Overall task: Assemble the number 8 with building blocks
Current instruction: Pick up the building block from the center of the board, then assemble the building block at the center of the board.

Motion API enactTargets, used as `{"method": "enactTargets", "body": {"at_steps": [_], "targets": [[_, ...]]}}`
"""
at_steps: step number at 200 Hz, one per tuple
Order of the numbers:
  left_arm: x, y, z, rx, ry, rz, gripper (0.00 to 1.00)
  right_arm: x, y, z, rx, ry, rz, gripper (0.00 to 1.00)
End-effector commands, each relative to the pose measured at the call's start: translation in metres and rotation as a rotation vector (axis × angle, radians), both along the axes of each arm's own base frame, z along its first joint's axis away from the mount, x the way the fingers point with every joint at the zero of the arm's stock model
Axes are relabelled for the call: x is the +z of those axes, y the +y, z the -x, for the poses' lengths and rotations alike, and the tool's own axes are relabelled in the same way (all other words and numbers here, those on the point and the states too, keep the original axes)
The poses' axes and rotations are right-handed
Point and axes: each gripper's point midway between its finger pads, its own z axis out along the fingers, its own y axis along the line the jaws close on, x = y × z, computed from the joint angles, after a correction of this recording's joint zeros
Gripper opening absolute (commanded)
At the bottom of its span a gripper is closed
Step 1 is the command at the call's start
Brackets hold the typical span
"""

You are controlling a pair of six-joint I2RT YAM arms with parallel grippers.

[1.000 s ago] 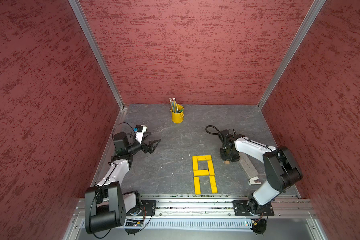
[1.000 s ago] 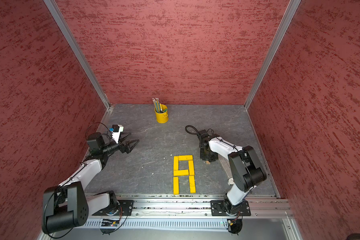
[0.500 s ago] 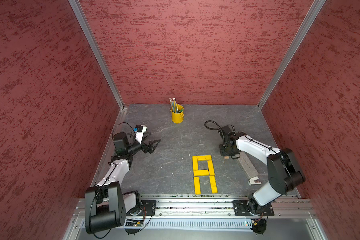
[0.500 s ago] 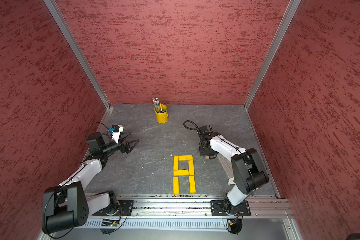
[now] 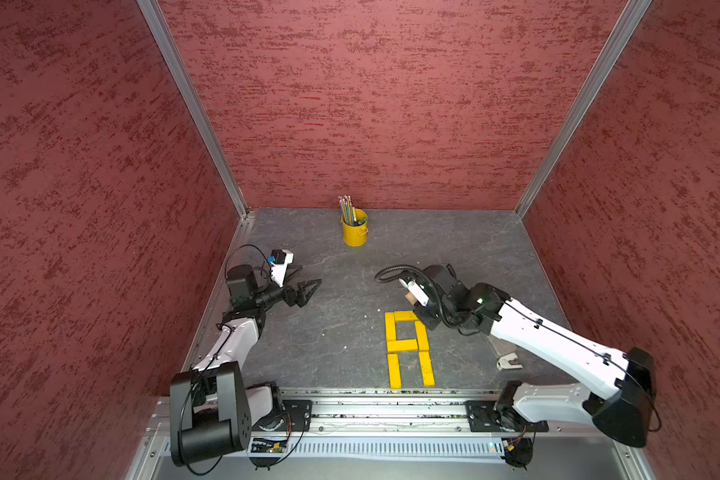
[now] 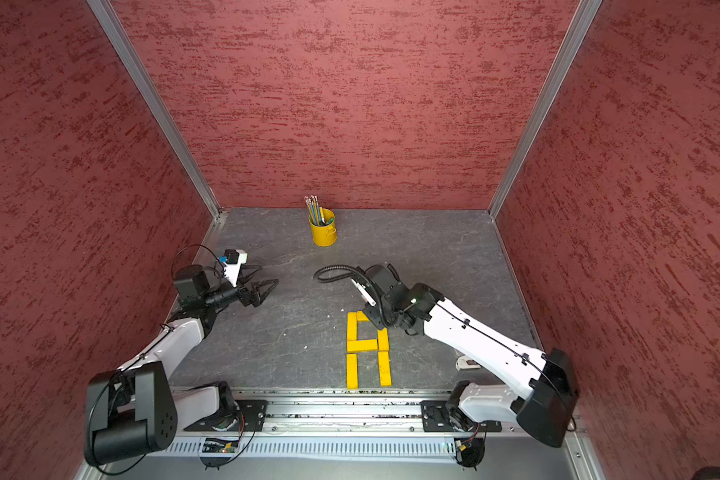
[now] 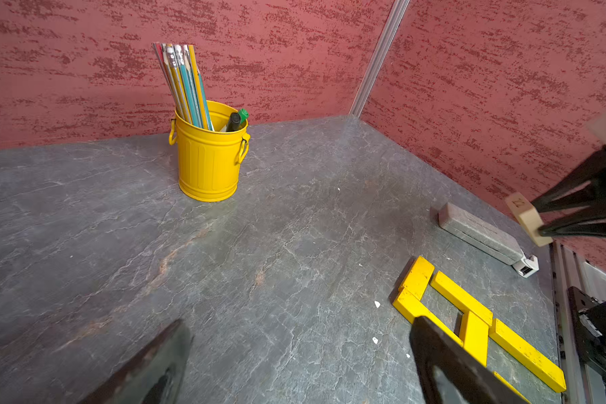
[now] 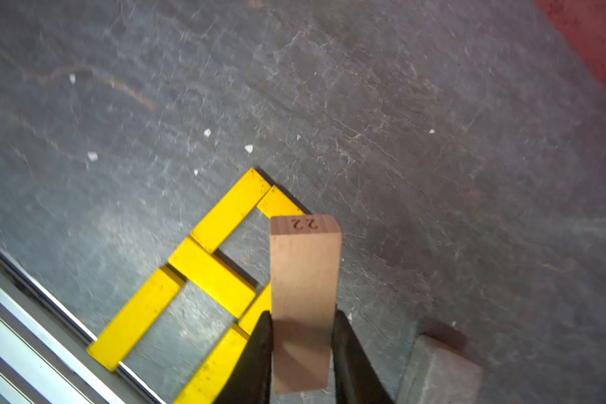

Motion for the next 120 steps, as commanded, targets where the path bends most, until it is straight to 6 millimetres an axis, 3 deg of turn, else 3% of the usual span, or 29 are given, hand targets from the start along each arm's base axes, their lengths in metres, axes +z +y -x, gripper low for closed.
{"method": "enactTargets", "body": {"at_steps": [1,27,53,76,102,120], "targets": [[0.006,0.001,-0.001,-0.011,-0.017,0.002,1.00,0.008,-0.008,0.013,0.154,-0.123,0.048,0.16],[0.006,0.001,-0.001,-0.008,-0.016,0.000,1.00,-0.007,-0.007,0.031,0.206,-0.058,0.058,0.16],[0.003,0.001,-0.003,-0.008,-0.009,0.000,1.00,-0.026,0.010,0.066,0.293,0.038,0.085,0.17],[0.001,0.001,-0.003,-0.010,-0.005,0.002,1.00,-0.030,0.018,0.089,0.337,0.056,0.085,0.17],[0.001,0.001,-0.003,-0.011,-0.003,0.002,1.00,-0.030,0.024,0.100,0.377,0.046,0.101,0.16],[0.001,0.001,-0.003,-0.010,-0.005,0.002,1.00,-0.043,0.024,0.109,0.413,0.081,0.139,0.17]]}}
